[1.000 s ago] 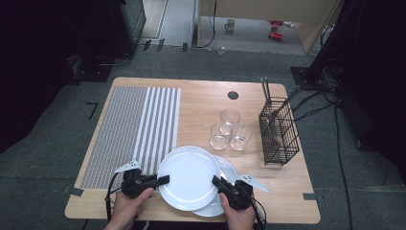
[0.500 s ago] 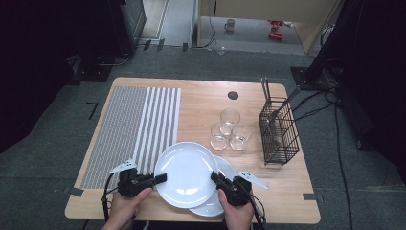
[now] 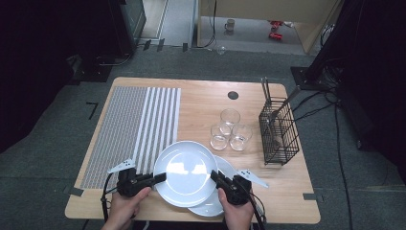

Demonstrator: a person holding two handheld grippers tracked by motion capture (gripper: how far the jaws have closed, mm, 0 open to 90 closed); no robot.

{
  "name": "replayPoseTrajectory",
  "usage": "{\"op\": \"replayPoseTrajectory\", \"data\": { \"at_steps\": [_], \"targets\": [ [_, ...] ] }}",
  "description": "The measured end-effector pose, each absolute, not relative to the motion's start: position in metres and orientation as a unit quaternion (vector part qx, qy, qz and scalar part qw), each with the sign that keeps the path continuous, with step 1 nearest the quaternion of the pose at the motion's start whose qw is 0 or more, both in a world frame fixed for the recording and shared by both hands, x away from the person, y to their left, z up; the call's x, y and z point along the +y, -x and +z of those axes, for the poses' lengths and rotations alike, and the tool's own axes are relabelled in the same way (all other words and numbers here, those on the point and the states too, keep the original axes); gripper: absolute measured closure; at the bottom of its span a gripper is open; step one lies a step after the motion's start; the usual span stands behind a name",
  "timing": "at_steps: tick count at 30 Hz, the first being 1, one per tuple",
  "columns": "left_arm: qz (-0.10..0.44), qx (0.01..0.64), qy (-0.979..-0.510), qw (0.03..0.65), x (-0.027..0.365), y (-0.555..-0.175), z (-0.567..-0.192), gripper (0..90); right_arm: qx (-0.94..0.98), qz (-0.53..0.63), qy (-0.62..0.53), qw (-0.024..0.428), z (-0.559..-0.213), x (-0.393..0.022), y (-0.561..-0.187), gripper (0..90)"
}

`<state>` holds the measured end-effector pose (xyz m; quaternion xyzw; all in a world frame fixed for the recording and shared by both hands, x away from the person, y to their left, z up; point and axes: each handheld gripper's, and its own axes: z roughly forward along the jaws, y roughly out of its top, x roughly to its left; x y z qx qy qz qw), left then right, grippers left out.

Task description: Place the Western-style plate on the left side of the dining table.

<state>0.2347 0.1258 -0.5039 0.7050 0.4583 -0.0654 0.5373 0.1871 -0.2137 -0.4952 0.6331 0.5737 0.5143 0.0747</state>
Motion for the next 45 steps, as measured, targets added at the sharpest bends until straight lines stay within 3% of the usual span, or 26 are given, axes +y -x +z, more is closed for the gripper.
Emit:
{"op": "replayPoseTrajectory", "data": {
  "at_steps": [15, 45],
  "targets": [
    [-0.039, 0.459, -0.703, 0.542, 0.133, -0.234, -0.496, 72.9, 0.581, 0.524, -0.618, 0.077, -0.486, -0.207, -0.193, 78.8],
    [-0.014, 0.484, -0.684, 0.546, 0.167, -0.253, -0.469, 73.8, 0.609, 0.534, -0.582, 0.070, -0.458, -0.174, -0.239, 78.7]
  ]
}}
